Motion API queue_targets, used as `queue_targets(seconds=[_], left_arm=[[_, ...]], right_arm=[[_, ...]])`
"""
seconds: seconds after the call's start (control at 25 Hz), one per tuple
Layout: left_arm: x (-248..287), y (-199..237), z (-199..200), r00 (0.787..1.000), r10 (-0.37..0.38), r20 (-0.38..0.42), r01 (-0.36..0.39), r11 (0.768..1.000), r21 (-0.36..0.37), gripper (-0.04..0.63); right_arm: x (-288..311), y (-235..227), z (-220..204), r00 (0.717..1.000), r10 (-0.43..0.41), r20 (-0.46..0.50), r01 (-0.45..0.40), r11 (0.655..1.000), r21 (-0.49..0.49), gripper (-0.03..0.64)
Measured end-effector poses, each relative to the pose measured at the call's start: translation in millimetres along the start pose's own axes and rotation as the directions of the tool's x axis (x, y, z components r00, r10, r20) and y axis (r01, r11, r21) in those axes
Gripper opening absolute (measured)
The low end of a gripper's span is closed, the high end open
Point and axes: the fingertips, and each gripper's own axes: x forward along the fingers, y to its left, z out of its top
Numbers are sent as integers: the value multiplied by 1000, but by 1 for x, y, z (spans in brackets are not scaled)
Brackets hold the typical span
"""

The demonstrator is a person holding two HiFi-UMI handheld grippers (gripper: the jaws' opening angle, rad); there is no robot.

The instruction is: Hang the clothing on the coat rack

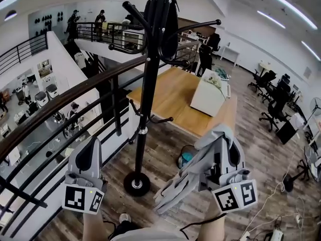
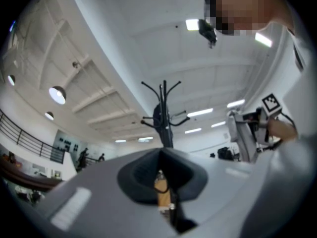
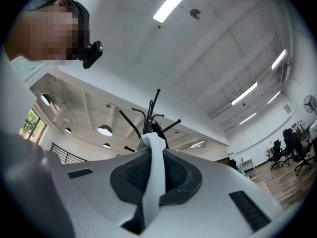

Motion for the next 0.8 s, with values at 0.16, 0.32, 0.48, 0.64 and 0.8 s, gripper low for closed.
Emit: queue_targets(seconds=[0.16,0.32,0.48,0.64,0.8], left_arm=[[20,7,-15,999,-34,3,34,999,-15,7],[37,17,-18,998,-63,9,63,998,-27,7],[50,32,-29,997,-80,15,80,996,-44,7],[61,43,-43,995,-93,22,94,994,-60,6],[71,49,-44,993,-114,27,116,990,-76,8]], right_arm=[[24,-1,4,1000,2,12,-2,1000,-17,6],[52,1,21,1000,6,24,-6,1000,-23,6],[81,1,36,999,12,39,-11,1000,-25,6],[109,6,48,998,41,47,-38,998,-56,6],[137,12,70,998,53,45,-49,994,-100,6]])
